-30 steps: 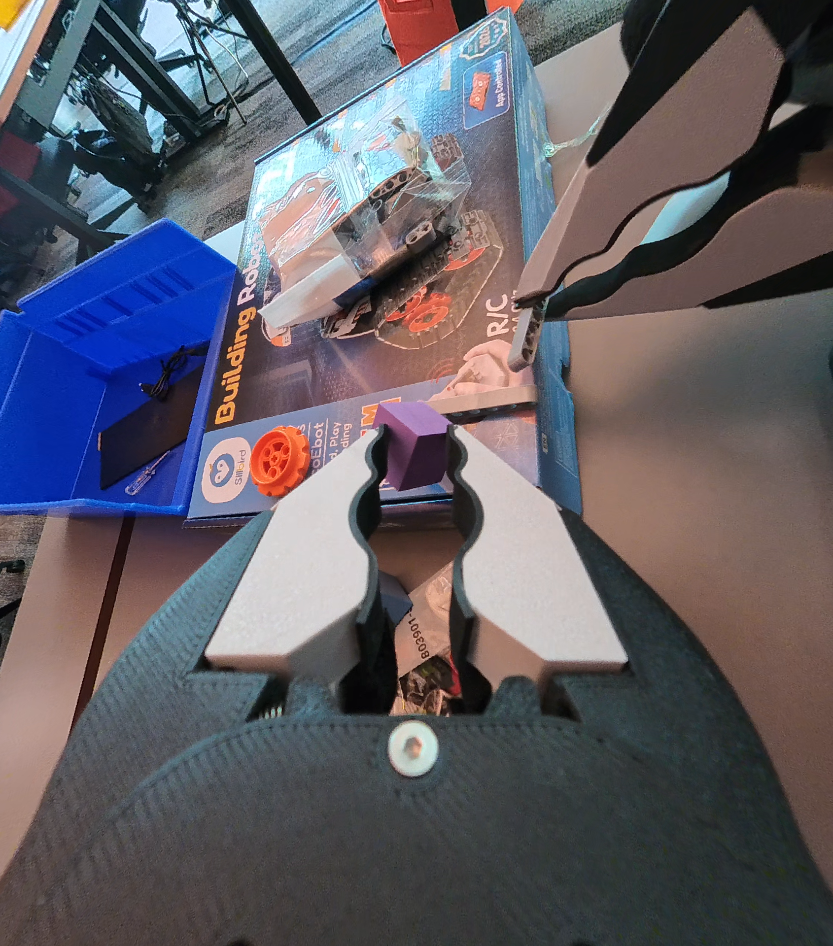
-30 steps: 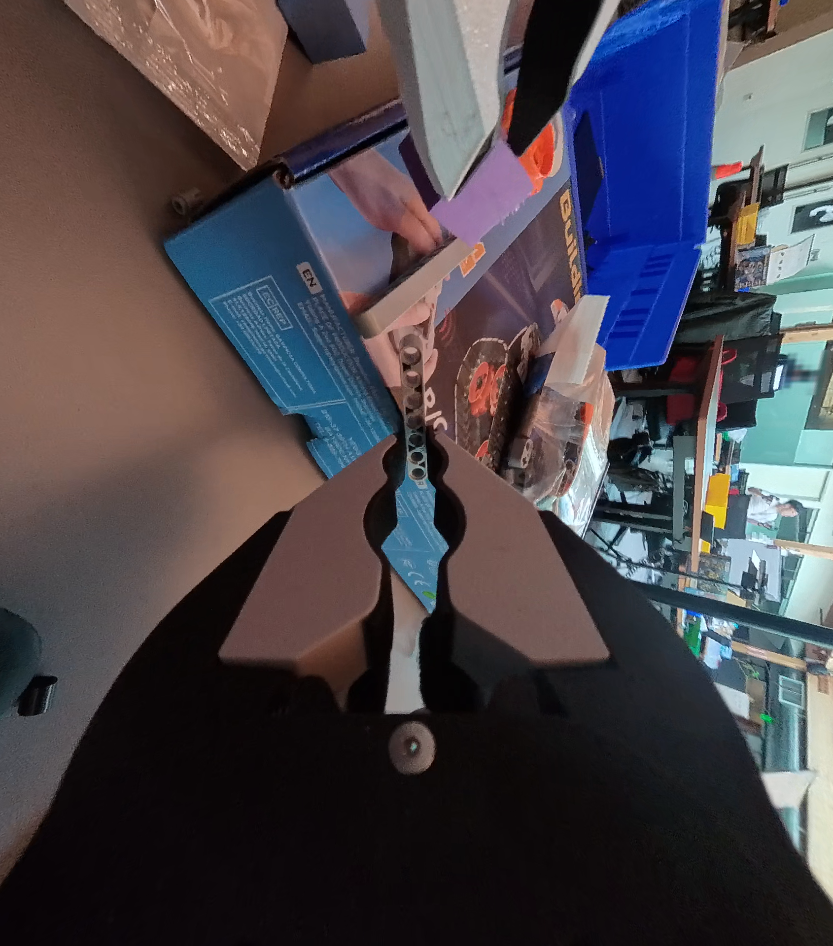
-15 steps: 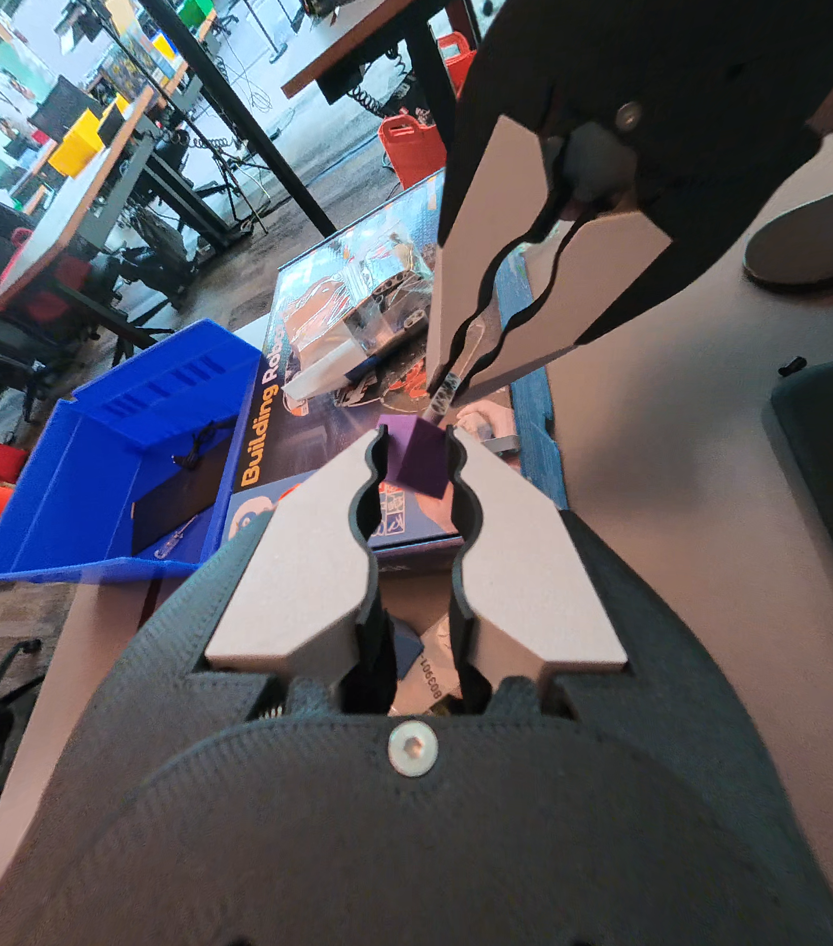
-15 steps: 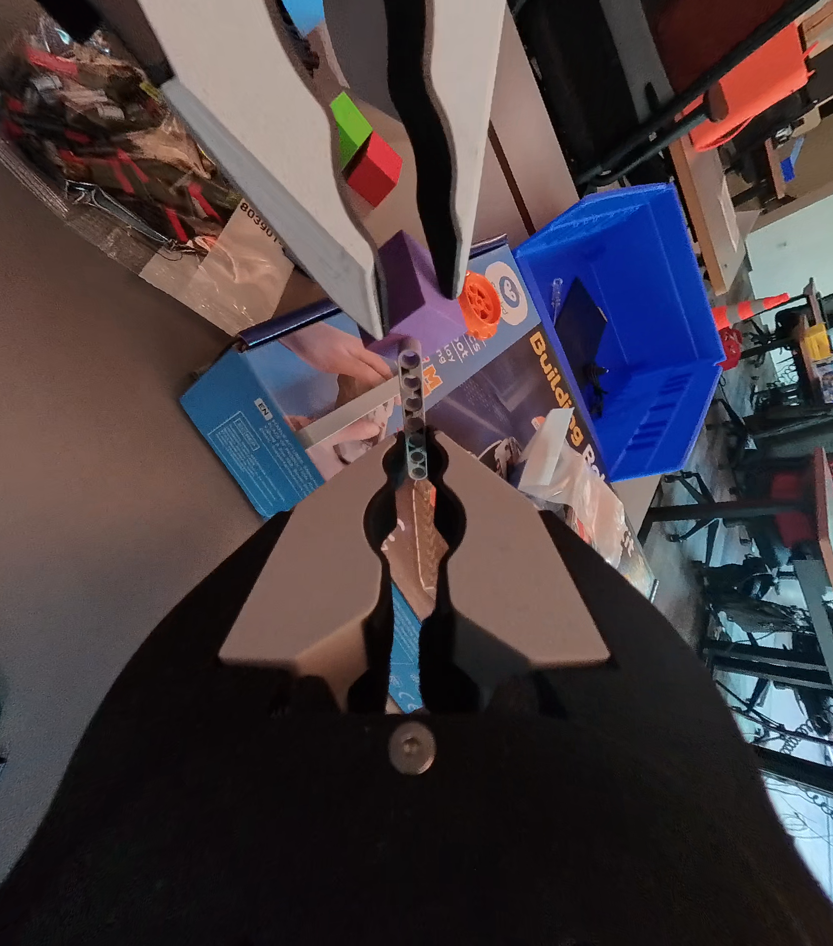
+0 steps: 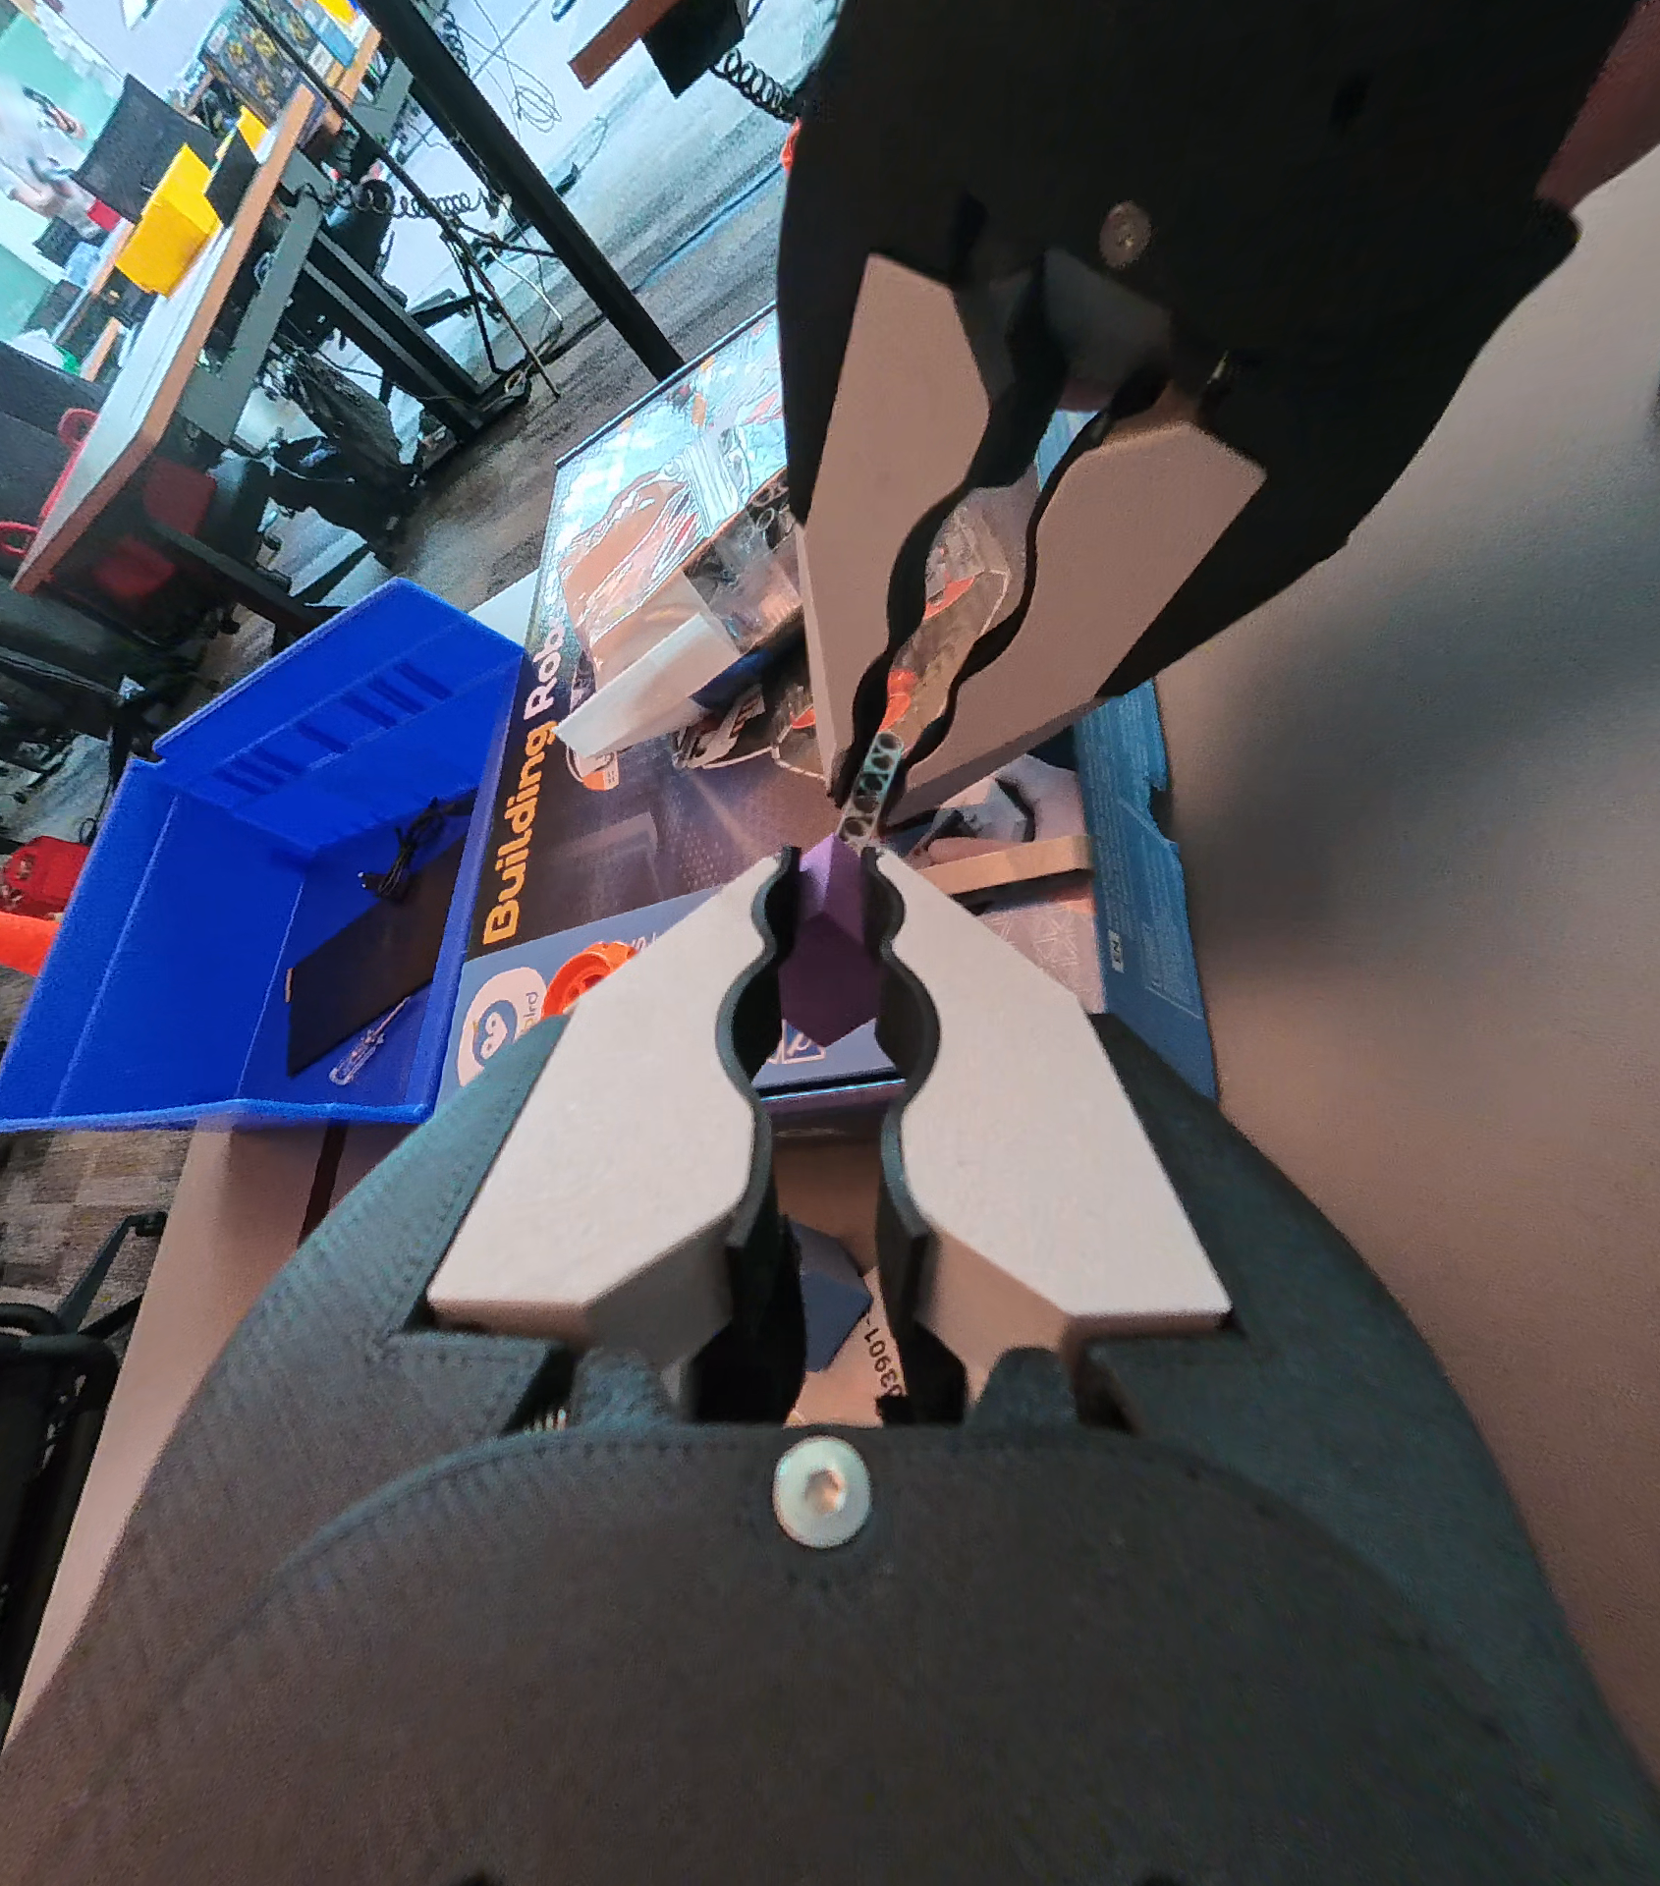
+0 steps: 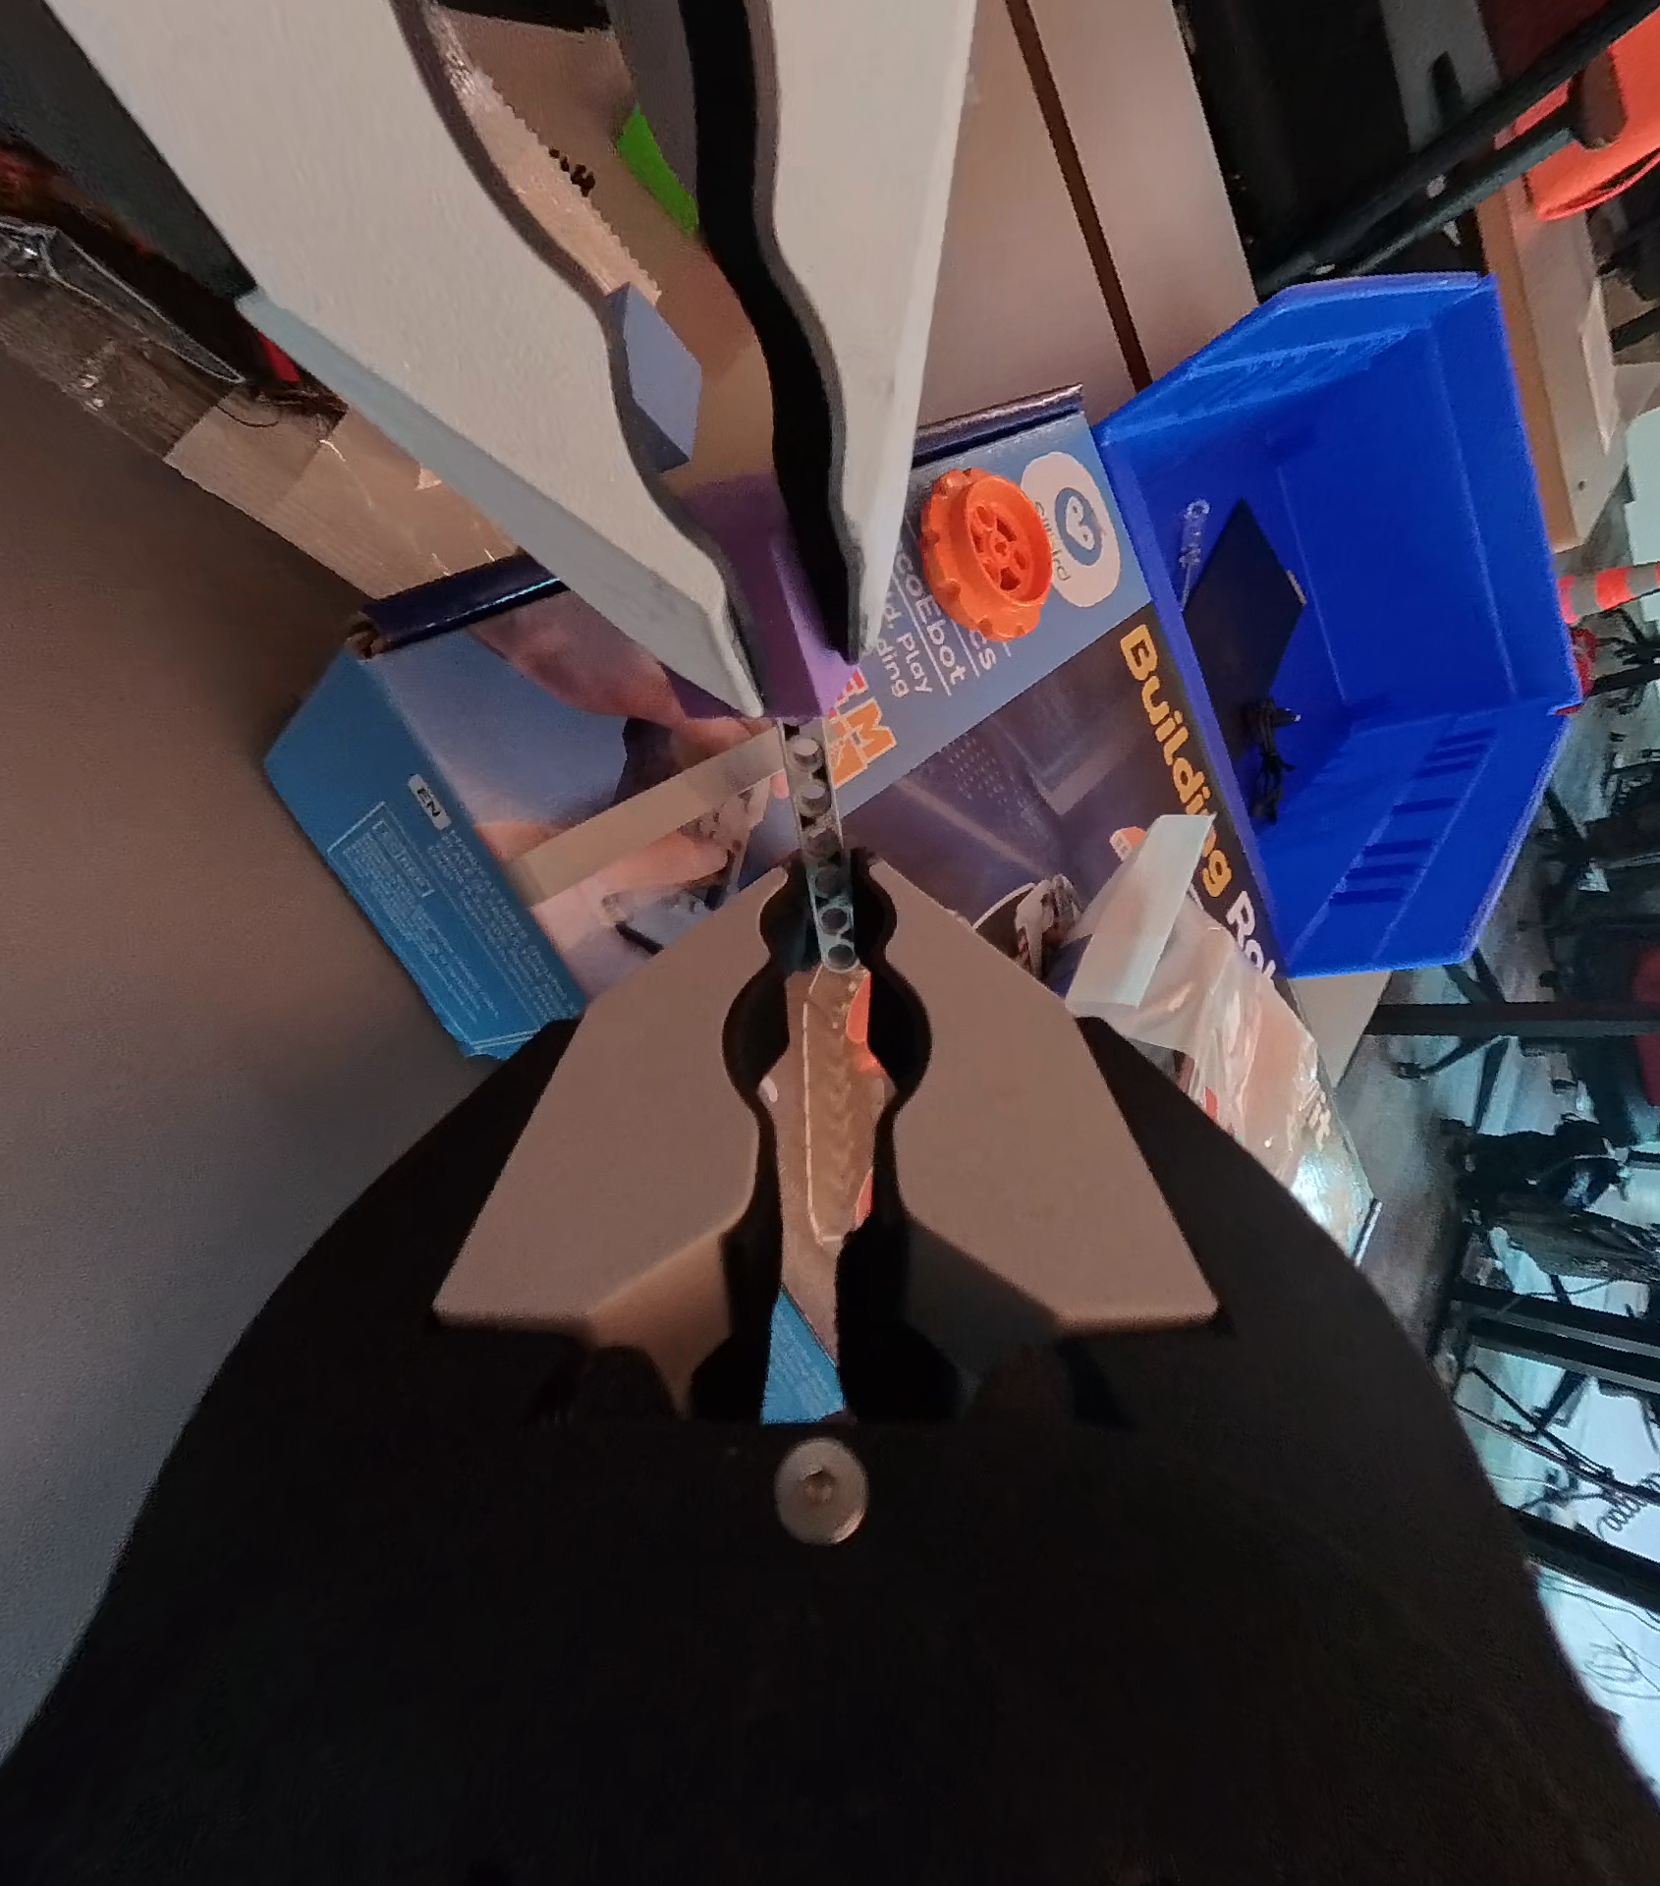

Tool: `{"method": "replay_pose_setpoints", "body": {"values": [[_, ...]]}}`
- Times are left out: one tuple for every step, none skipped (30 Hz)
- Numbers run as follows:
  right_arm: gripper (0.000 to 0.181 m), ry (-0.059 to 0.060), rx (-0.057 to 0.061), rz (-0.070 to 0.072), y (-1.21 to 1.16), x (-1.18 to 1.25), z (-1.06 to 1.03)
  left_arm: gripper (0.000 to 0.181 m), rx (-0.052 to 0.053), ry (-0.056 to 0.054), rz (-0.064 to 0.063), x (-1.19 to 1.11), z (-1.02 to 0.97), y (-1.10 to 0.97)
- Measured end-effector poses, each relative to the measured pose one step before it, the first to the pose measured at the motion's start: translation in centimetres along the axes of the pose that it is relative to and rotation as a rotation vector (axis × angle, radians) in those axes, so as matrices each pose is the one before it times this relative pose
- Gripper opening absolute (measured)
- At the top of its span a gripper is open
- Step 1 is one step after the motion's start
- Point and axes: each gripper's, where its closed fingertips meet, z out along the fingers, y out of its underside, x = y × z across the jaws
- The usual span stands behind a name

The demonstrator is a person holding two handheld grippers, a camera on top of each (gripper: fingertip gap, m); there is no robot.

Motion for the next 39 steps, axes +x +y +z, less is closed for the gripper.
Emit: {"method": "replay_pose_setpoints", "body": {"values": [[0.009,-0.0133,0.0013,0.0085,-0.008,-0.059,-0.110,0.010,0.0003,0.0022,-0.0027,0.016,0.052,0.030],[0.009,-0.0180,0.0022,0.0092,-0.040,-0.149,-0.127,0.010,0.0004,0.0047,-0.0010,0.084,0.066,0.043],[0.007,-0.0215,-0.0027,0.0058,0.051,-0.241,-0.133,0.010,-0.0007,0.0070,-0.0006,0.139,0.081,0.052],[0.007,-0.0159,-0.0092,0.0014,0.112,-0.150,-0.169,0.010,-0.0020,0.0010,0.0015,0.077,0.094,0.069],[0.011,-0.0079,-0.0108,0.0038,0.128,0.008,-0.211,0.010,-0.0043,0.0011,0.0035,0.095,0.119,0.093],[0.012,-0.0072,-0.0101,0.0119,0.118,0.062,-0.169,0.010,-0.0042,0.0028,0.0043,0.131,0.109,0.069],[0.012,-0.0154,-0.0115,0.0113,0.166,-0.075,-0.108,0.010,-0.0028,-0.0006,0.0054,0.063,0.081,0.042],[0.011,-0.0130,-0.0106,0.0036,0.143,-0.094,-0.090,0.010,-0.0021,-0.0007,0.0031,0.036,0.048,0.033],[0.011,-0.0069,-0.0093,0.0043,0.120,-0.009,-0.089,0.010,-0.0008,0.0020,-0.0018,0.032,0.014,0.018],[0.011,-0.0089,-0.0109,0.0113,0.134,-0.002,-0.051,0.010,0.0008,0.0021,-0.0039,0.020,0.014,0.010],[0.009,-0.0097,-0.0096,0.0130,0.145,-0.013,-0.017,0.010,-0.0009,0.0006,-0.0023,0.005,0.016,0.041],[0.009,-0.0025,-0.0094,0.0127,0.155,0.106,-0.016,0.010,-0.0021,-0.0012,0.0014,-0.006,0.006,0.070],[0.008,-0.0004,-0.0084,0.0179,0.168,0.143,-0.002,0.010,-0.0023,-0.0010,0.0015,-0.008,-0.001,0.067],[0.008,-0.0096,-0.0015,0.0234,0.100,0.035,0.044,0.010,-0.0006,-0.0001,-0.0011,-0.010,-0.005,0.037],[0.007,-0.0135,0.0060,0.0261,0.010,-0.010,0.037,0.010,0.0009,0.0009,-0.0022,-0.005,-0.009,0.009],[0.007,-0.0106,0.0020,0.0233,0.045,0.052,-0.013,0.010,0.0006,0.0001,-0.0009,-0.008,-0.010,0.000],[0.007,-0.0008,-0.0074,0.0145,0.152,0.171,-0.058,0.010,-0.0003,-0.0003,0.0003,-0.006,-0.002,0.019],[0.006,0.0165,-0.0143,-0.0011,0.224,0.295,-0.065,0.010,-0.0007,-0.0002,0.0003,0.001,0.000,0.016],[0.006,0.0275,-0.0124,-0.0221,0.146,0.253,-0.074,0.010,0.0000,-0.0002,0.0007,0.010,0.002,0.000],[0.006,0.0237,-0.0056,-0.0310,0.004,0.028,-0.088,0.010,-0.0002,-0.0001,0.0007,-0.005,-0.001,0.003],[0.006,0.0134,-0.0037,-0.0222,-0.075,-0.135,-0.073,0.010,-0.0001,0.0002,0.0004,-0.007,0.006,0.002],[0.006,0.0099,-0.0023,-0.0107,-0.099,-0.132,-0.080,0.011,-0.0003,0.0002,-0.0003,-0.002,0.005,0.004],[0.006,-0.0011,0.0032,0.0046,-0.126,-0.179,-0.110,0.010,-0.0004,0.0001,0.0000,-0.010,0.000,0.013],[0.006,-0.0287,0.0112,0.0307,-0.174,-0.359,-0.148,0.011,-0.0004,0.0000,0.0003,0.009,0.007,0.019],[0.006,-0.0489,0.0202,0.0585,-0.281,-0.416,-0.183,0.010,-0.0009,0.0006,0.0000,0.013,-0.001,0.019],[0.006,-0.0657,0.0225,0.0786,-0.303,-0.479,-0.203,0.011,-0.0007,0.0004,-0.0003,0.009,-0.017,0.017],[0.006,-0.0735,0.0168,0.0942,-0.204,-0.462,-0.131,0.010,0.0004,0.0004,-0.0006,0.010,0.003,-0.006],[0.006,-0.0628,-0.0007,0.1102,0.125,-0.134,0.105,0.010,0.0005,0.0000,-0.0003,-0.004,-0.002,-0.027],[0.006,-0.0480,-0.0236,0.1049,0.410,0.262,0.319,0.010,-0.0003,-0.0002,0.0001,-0.009,-0.008,-0.017],[0.006,-0.0353,-0.0042,0.0790,0.029,0.314,0.149,0.010,0.0004,-0.0016,0.0008,-0.018,-0.029,-0.019],[0.006,-0.0245,0.0213,0.0440,-0.357,0.036,-0.173,0.010,0.0004,-0.0008,0.0003,-0.019,-0.043,0.004],[0.006,0.0075,0.0173,0.0072,-0.300,0.098,-0.267,0.010,0.0001,-0.0004,-0.0020,-0.047,-0.022,0.029],[0.006,0.0404,0.0060,-0.0123,-0.133,0.431,-0.228,0.010,0.0004,0.0004,-0.0030,-0.049,0.003,0.037],[0.010,0.0235,-0.0015,-0.0093,-0.014,0.232,-0.081,0.010,0.0009,0.0009,-0.0026,-0.022,0.013,0.023],[0.021,-0.0084,-0.0017,0.0128,0.005,-0.092,0.039,0.010,0.0006,0.0013,-0.0022,-0.004,0.025,0.020],[0.023,-0.0137,-0.0039,0.0178,0.056,-0.059,0.035,0.010,-0.0002,0.0026,-0.0013,0.047,0.029,0.037],[0.020,0.0043,-0.0103,-0.0091,0.215,0.122,0.075,0.010,-0.0013,0.0022,0.0001,0.047,0.035,0.045],[0.015,0.0253,-0.0191,-0.0251,0.392,0.325,0.128,0.010,-0.0001,-0.0007,0.0013,0.013,0.016,0.008],[0.009,0.0235,-0.0174,-0.0198,0.355,0.271,0.141,0.010,-0.0013,-0.0005,0.0012,-0.008,-0.016,0.018]]}}
